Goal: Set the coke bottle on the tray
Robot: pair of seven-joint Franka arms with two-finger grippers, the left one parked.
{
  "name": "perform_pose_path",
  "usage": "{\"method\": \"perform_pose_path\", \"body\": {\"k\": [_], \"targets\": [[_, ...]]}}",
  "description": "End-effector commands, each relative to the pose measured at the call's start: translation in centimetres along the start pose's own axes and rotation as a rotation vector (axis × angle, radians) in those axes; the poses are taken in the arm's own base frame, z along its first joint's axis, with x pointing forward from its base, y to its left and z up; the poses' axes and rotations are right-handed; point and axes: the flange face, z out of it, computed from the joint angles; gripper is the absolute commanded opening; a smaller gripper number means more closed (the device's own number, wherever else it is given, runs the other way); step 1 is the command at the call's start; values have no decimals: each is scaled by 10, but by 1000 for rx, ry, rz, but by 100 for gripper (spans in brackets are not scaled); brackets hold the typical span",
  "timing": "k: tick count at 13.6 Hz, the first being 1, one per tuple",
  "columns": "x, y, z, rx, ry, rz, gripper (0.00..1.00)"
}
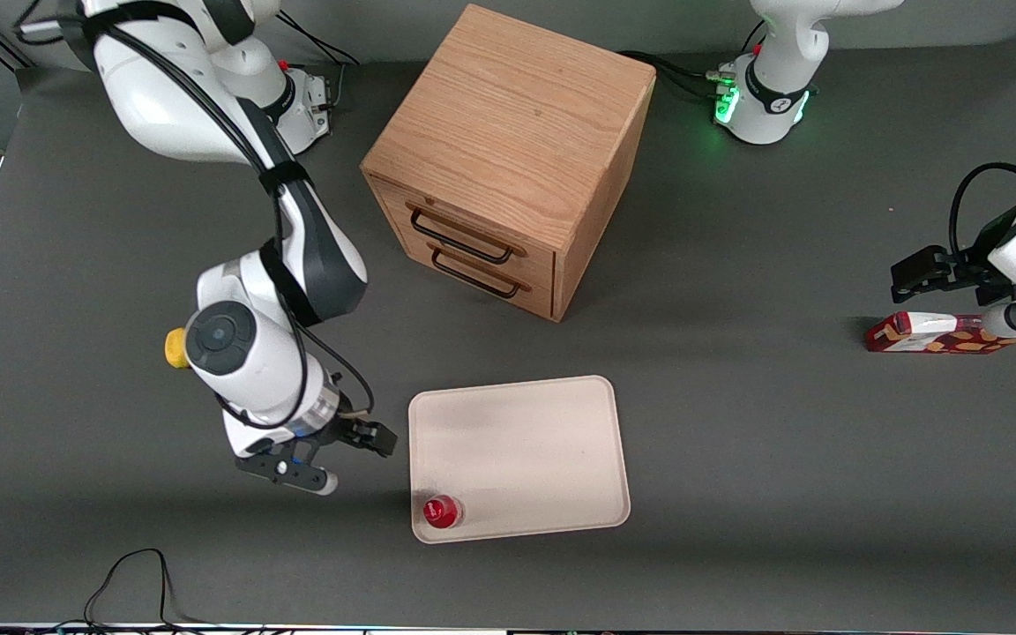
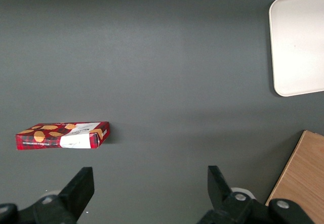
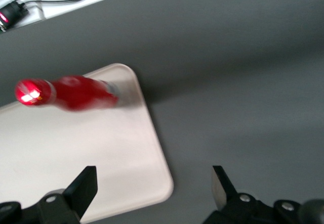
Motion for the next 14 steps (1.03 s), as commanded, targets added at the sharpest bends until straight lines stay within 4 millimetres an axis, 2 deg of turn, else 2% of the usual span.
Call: {"method": "perform_pose_path", "body": {"k": [1,4,7,9,11,14], "targets": [[-23,70,-35,-25,-31,-74,100],[-31,140,-66,-54,-109,-154,100],[-35,214,-131,-64,-178,-209,100],[-49,238,-166,-49,-173,-194,100],[-62,266,-186,-33,-154,-170,100],[-64,269,-204,-39,-142,-163,100]]}}
